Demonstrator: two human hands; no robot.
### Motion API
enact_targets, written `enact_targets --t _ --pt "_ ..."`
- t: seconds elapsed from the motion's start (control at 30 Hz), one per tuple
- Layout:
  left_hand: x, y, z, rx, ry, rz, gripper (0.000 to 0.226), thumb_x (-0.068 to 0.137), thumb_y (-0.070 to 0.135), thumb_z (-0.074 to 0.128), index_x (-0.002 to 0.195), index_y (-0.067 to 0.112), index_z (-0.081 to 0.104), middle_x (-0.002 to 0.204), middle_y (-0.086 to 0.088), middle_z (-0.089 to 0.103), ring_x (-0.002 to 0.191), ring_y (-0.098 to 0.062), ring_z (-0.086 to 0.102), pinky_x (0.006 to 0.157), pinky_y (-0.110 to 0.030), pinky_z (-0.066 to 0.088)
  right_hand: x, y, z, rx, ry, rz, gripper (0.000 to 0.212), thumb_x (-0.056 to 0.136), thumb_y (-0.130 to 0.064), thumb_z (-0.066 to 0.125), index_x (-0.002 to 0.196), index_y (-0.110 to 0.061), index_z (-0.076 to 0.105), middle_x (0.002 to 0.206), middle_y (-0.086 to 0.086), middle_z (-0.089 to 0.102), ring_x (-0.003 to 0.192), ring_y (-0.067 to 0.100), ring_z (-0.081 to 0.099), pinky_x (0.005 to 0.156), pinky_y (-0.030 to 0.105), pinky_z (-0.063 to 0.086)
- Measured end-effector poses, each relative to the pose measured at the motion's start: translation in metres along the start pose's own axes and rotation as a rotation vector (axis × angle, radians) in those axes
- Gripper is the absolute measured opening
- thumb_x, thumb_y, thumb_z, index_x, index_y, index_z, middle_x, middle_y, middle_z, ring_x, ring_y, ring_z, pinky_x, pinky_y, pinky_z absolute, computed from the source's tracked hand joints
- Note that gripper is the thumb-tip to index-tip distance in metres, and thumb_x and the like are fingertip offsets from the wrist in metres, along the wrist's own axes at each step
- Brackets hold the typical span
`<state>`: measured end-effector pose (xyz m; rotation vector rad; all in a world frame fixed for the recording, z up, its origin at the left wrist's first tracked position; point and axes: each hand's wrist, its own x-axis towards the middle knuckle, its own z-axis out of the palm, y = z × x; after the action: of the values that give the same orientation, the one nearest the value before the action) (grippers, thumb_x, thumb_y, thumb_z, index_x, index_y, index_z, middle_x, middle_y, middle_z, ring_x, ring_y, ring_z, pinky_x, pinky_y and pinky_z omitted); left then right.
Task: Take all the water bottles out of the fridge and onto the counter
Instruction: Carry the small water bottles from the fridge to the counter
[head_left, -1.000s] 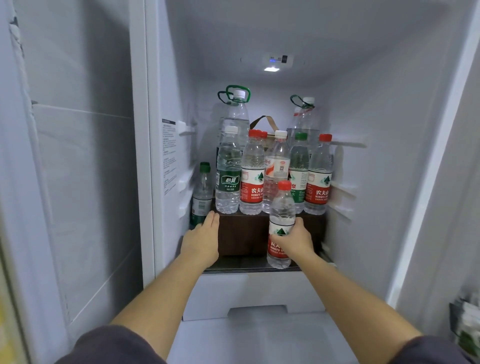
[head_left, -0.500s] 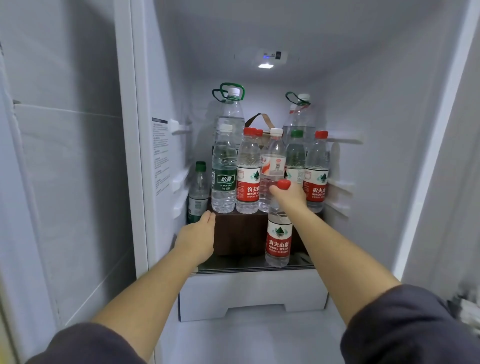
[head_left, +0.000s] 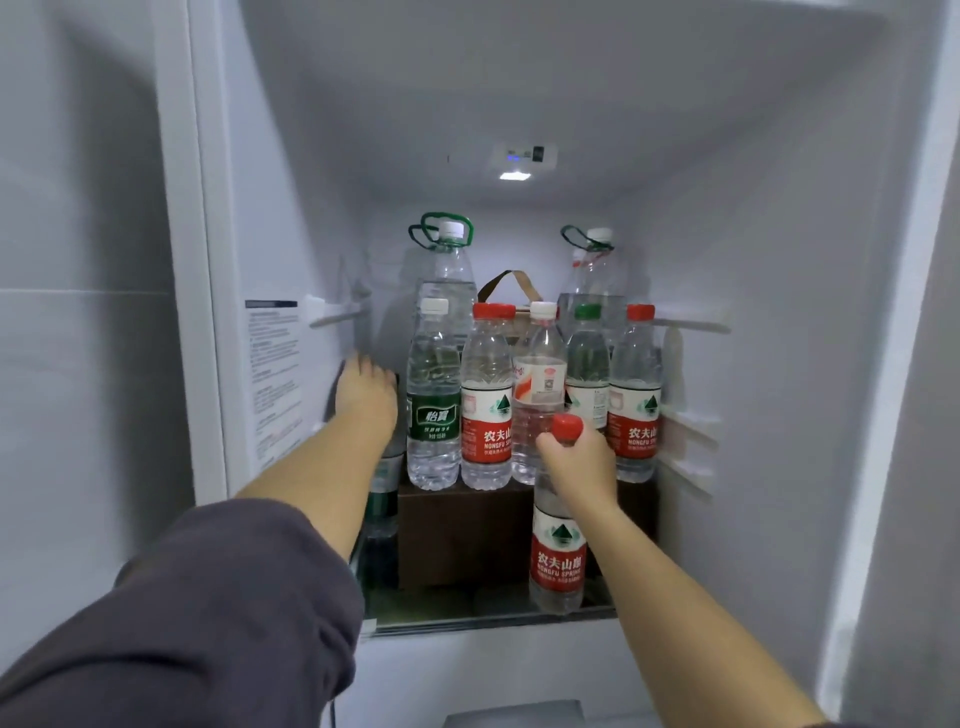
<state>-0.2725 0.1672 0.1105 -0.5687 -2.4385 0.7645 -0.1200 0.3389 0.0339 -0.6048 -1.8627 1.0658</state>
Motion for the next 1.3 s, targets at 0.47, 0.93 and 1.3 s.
enact_targets --t 0.47,0.93,1.3 --pt "0.039 -0.002 0.002 -0.533 -0.174 0.036 0.065 0.088 0.003 0.061 0.147 0.020 0.039 0.152 -0.008 0.040 0.132 -0.030 0.047 0.105 -0.042 0.045 0.005 0.009 0.004 0.012 0.010 -0.011 0.015 0.082 -0.026 0.058 0.069 -0.024 0.050 0.062 -0.005 0.055 0.062 0.018 0.054 0.068 0.042 0.052" --pt "-0.047 -0.021 -0.036 -0.226 -0.228 0.207 0.033 0.091 0.032 0.066 0.112 0.008 0.065 0.109 -0.008 0.068 0.101 -0.025 0.065 0.084 -0.032 0.051 -0.007 -0.006 0.000 -0.050 0.005 -0.005 0.014 0.080 -0.028 0.056 0.068 -0.022 0.052 0.064 -0.002 0.058 0.064 0.021 0.057 0.065 0.038 0.049" --pt "-0.065 -0.053 -0.069 -0.360 -0.183 0.254 0.042 0.102 0.038 0.042 0.083 0.004 0.058 0.069 -0.005 0.061 0.063 -0.022 0.066 0.065 -0.033 0.056 -0.010 -0.007 -0.002 -0.041 -0.008 -0.007 0.012 0.082 -0.030 0.057 0.073 -0.023 0.054 0.068 -0.001 0.060 0.067 0.021 0.061 0.071 0.043 0.054"
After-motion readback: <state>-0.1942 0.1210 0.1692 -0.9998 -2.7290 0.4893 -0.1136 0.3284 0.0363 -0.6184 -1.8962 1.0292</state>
